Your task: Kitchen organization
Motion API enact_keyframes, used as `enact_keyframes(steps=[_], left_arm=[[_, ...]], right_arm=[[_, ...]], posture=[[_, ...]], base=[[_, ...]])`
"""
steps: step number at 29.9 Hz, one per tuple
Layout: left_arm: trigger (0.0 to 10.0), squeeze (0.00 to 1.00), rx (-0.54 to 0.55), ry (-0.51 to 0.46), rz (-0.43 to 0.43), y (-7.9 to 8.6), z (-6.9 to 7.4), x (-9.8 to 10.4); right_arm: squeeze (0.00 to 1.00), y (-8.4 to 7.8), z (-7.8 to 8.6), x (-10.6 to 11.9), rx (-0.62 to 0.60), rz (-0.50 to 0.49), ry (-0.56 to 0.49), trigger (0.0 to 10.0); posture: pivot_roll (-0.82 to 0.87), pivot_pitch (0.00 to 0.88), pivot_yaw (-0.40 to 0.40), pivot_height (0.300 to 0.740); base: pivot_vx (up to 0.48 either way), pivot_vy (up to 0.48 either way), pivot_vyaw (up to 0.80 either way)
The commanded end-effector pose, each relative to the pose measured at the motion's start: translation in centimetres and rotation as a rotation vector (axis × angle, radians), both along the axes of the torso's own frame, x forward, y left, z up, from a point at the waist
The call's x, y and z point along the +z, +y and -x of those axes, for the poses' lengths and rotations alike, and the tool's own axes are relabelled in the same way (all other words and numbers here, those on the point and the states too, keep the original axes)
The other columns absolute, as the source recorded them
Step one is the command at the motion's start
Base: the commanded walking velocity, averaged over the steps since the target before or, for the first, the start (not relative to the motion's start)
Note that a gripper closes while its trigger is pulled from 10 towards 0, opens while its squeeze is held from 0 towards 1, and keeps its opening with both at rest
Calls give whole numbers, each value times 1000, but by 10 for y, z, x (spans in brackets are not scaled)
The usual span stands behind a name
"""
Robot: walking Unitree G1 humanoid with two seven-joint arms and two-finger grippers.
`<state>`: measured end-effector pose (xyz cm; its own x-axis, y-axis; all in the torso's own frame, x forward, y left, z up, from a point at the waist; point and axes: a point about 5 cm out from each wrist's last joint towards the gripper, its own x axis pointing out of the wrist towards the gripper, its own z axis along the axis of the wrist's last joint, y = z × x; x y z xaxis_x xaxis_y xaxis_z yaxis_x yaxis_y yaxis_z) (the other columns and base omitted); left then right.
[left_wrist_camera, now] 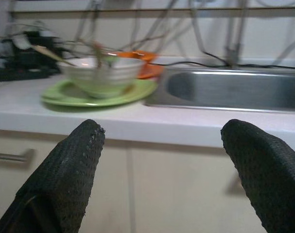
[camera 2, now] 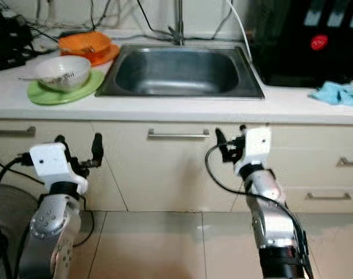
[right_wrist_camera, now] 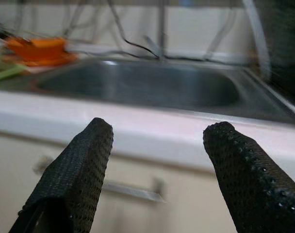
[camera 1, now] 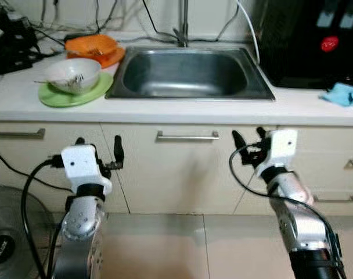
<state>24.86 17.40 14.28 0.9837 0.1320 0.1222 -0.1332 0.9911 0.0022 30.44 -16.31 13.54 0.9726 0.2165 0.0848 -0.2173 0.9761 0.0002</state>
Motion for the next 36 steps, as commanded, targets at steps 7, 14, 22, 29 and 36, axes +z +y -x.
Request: enact_keyframes(steps=[7,14,22,29,36], left_arm=[[10000,0,28,-1,-8,5,-1,1],[10000,0,28,1,-5,5,-1,1],[10000,0,18,-5,-2,4,-3,2],[10000,0,25,-1,0,6,-4,1],[10000,0,30,2,6,7,-5,0]], right_arm=[[0,8,-1,4,35,19,-19,10000],[0,9,-1,2,33,19,-15,10000],[0,9,-1,1,29,16,-11,10000],[0,8,-2,1,11,71,-7,10000],[0,8,-4,0,4,70,-3,10000]], posture=[[-36,16,8,740],[-36,14,10,740],[-36,12,11,740],[-34,9,11,740],[-32,4,9,740]], base=[[464,0,0],[263,0,0],[0,0,0],[0,0,0],[0,0,0]])
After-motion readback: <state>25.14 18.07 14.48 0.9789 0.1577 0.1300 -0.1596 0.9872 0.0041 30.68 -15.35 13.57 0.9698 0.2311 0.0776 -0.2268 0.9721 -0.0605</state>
